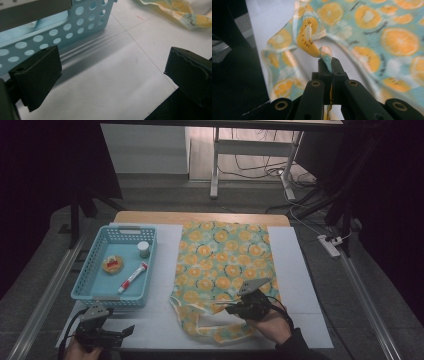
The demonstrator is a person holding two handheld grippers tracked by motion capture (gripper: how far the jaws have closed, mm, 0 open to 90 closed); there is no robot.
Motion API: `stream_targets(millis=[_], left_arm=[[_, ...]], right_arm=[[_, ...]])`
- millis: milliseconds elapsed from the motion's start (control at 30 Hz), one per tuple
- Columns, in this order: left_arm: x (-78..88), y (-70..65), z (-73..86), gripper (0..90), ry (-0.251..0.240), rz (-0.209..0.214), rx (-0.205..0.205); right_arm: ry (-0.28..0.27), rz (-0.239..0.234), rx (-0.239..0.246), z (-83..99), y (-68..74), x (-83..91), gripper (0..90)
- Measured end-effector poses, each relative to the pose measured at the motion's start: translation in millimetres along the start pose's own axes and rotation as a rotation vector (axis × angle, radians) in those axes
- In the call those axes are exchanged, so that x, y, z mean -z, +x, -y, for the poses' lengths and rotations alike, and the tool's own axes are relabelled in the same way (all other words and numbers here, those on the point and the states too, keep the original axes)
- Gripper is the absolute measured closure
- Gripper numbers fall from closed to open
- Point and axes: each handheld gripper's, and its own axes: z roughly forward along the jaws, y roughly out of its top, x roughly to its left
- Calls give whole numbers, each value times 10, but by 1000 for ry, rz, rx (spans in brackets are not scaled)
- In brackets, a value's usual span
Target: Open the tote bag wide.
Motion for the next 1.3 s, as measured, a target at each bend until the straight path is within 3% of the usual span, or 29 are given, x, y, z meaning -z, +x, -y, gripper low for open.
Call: stream_targets(millis=[200, 400, 533, 567, 667, 900, 1300], left_arm=[[2, 2, 0, 7, 1, 1, 1], [0, 3, 0, 8, 2, 0, 3], [1, 4, 1, 8, 0, -2, 5], [3, 6, 2, 8, -2, -2, 7], [3, 8, 2, 8, -2, -1, 7], [3, 8, 3, 8, -4, -1, 8], [6, 13, 4, 9, -6, 2, 10]], right_arm=[[-22, 21, 5, -124, -170, 29, 893], [-33, 73, 0, -324, -427, 16, 894], [-38, 83, -16, -397, -543, -3, 894], [-34, 94, -27, -440, -638, -20, 895], [-39, 110, -39, -485, -755, -36, 894], [-62, 137, -50, -595, -952, -56, 894], [-63, 185, -83, -814, -1341, -232, 894]])
